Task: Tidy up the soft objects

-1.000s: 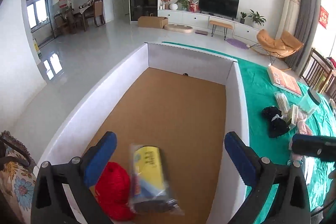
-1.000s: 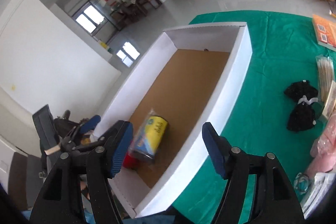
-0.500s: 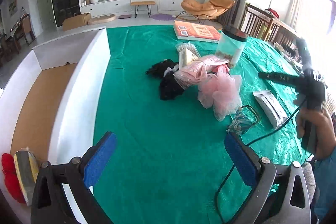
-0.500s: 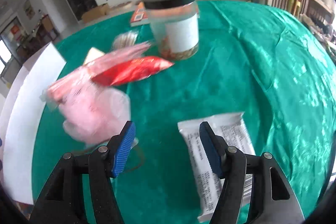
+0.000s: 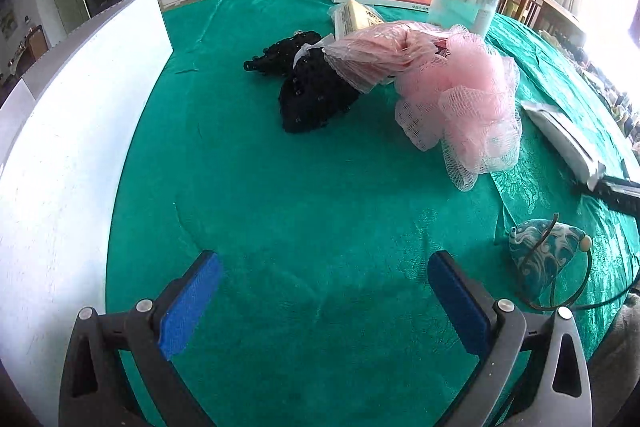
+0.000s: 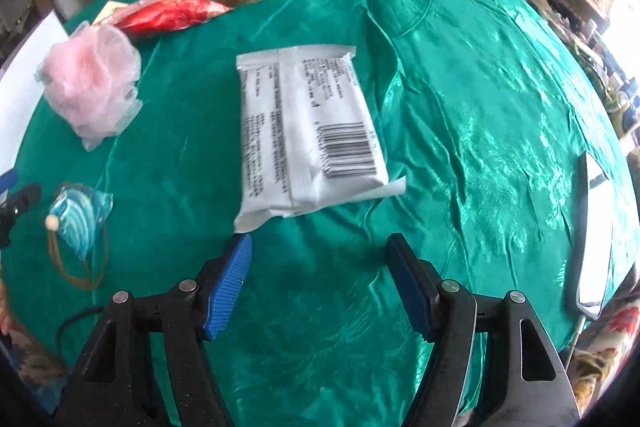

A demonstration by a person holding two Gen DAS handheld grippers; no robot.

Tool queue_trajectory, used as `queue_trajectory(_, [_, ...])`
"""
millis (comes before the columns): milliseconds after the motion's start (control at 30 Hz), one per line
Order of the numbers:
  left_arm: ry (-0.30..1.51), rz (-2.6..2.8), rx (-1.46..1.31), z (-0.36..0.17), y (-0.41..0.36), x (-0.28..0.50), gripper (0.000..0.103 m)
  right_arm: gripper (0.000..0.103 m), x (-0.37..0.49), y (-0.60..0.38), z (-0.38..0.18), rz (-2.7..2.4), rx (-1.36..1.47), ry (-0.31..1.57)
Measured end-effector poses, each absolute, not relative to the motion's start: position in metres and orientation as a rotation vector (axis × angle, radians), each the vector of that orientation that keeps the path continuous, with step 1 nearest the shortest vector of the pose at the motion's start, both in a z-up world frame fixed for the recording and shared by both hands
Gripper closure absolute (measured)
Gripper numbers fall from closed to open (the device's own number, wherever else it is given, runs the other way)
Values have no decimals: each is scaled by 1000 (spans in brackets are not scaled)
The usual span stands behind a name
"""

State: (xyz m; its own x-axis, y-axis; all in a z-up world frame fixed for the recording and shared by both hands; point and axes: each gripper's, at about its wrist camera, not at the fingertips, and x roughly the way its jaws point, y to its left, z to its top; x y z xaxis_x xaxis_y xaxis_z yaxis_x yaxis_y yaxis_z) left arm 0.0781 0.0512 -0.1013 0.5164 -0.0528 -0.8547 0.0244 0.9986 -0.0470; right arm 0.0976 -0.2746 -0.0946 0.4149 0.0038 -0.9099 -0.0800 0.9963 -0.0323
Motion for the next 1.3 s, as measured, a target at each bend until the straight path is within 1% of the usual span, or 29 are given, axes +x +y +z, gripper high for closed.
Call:
queue_trajectory(133, [1012, -48, -13, -94, 52, 80, 1, 32, 189, -305, -90, -85, -61, 1032])
queue_trajectory(200, [989, -38, 0, -88, 58, 76, 1, 31, 211, -318, -81, -115, 10, 1023])
queue_trajectory(233, [981, -30, 1, -87, 62, 75, 1, 30, 209, -320, -74, -73, 84, 1025])
queue_trajectory(267, [982, -19, -5, -88, 67, 75, 1, 30, 199, -316, -68, -5, 128, 1018])
queue_trajectory(333, [987, -6, -40, -92, 75, 78, 1, 30, 169, -293, -63, 153, 126, 1059])
queue_trajectory(433, [986, 4, -94, -98, 80, 80, 1, 30, 106, -246, -64, 465, 132, 1113])
queue_trajectory(500, [998, 19, -109, -101, 82, 82, 1, 30, 71, -205, -69, 638, 73, 1138])
queue_trajectory(567, [1003, 26, -115, -102, 83, 81, 1, 30, 50, -168, -80, 688, -36, 1144])
queue_trajectory(633, [994, 22, -111, -100, 83, 77, 1, 30, 56, -157, -98, 572, -130, 1129])
queue_trajectory(667, [990, 23, -109, -100, 82, 76, 1, 30, 63, -163, -96, 551, -99, 1064])
queue_trajectory(700, [988, 18, -109, -101, 80, 74, 1, 32, 77, -173, -97, 476, -65, 1050])
queue_trajectory(767, [994, -9, -106, -102, 72, 76, 1, 32, 112, -212, -95, 276, 55, 1000])
queue_trajectory(867, [987, -53, -61, -103, 55, 84, 1, 29, 132, -258, -76, 57, 91, 906])
queue_trajectory(933, [983, -67, -13, -104, 43, 92, 1, 29, 128, -265, -69, 82, 80, 941])
queue_trajectory(1000, [982, -75, 19, -108, 32, 102, 1, 29, 118, -257, -82, 82, -17, 1047])
queue_trajectory(1067, [985, -76, 34, -113, 24, 112, 1, 30, 107, -251, -98, 74, -80, 1110])
queue_trajectory(1100, [981, -72, 37, -115, 21, 116, 0, 27, 104, -250, -99, 75, -84, 1075])
queue_trajectory(1200, [974, -48, 33, -113, 21, 132, 0, 27, 120, -255, -99, 51, -41, 1055])
queue_trajectory(1233, [973, -46, 17, -114, 23, 137, 0, 21, 129, -257, -102, 29, -38, 1036])
queue_trajectory(1300, [957, -16, -7, -114, 27, 145, 0, 14, 147, -260, -106, -5, -24, 980])
